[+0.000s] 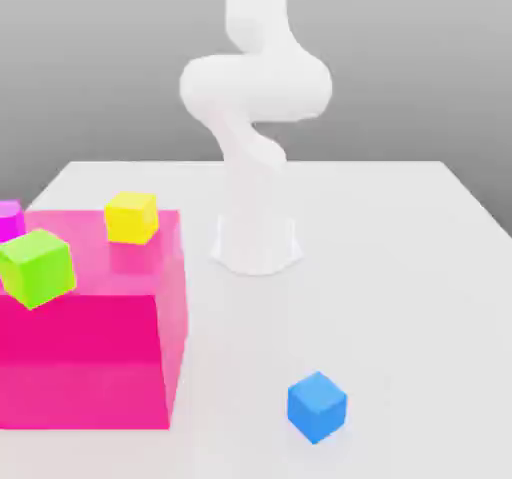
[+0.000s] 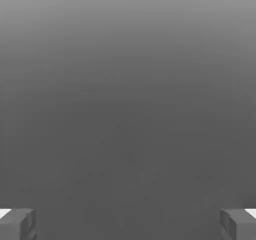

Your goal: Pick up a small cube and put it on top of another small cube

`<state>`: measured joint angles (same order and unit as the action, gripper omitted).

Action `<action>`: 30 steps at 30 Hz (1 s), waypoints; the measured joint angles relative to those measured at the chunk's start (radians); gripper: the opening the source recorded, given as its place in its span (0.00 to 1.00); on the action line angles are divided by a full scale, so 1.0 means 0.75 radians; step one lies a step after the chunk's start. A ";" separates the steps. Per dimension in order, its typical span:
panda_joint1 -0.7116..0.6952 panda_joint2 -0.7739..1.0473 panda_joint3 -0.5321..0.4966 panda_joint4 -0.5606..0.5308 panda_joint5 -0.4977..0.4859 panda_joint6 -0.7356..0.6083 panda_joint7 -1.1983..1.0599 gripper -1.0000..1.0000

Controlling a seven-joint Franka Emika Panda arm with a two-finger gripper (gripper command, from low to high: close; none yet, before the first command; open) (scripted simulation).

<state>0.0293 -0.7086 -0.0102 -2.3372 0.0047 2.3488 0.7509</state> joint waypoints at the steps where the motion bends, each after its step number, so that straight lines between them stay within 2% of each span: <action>1: 0.016 0.053 -0.005 -0.021 0.003 0.028 -0.029 0.50; 16: 0.194 0.782 -0.027 -0.318 0.047 0.417 -0.424 0.50; 22: 0.232 1.071 -0.009 -0.431 0.011 0.575 -0.539 0.50; 28: 0.225 1.360 0.002 -0.402 0.011 0.802 -0.559 0.50; 29: 0.224 1.387 0.004 -0.397 0.011 0.824 -0.560 0.00; 30: 0.224 1.387 0.004 -0.397 0.011 0.824 -0.560 0.00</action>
<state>0.1971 0.3317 -0.0076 -2.6349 0.0133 2.9667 0.3311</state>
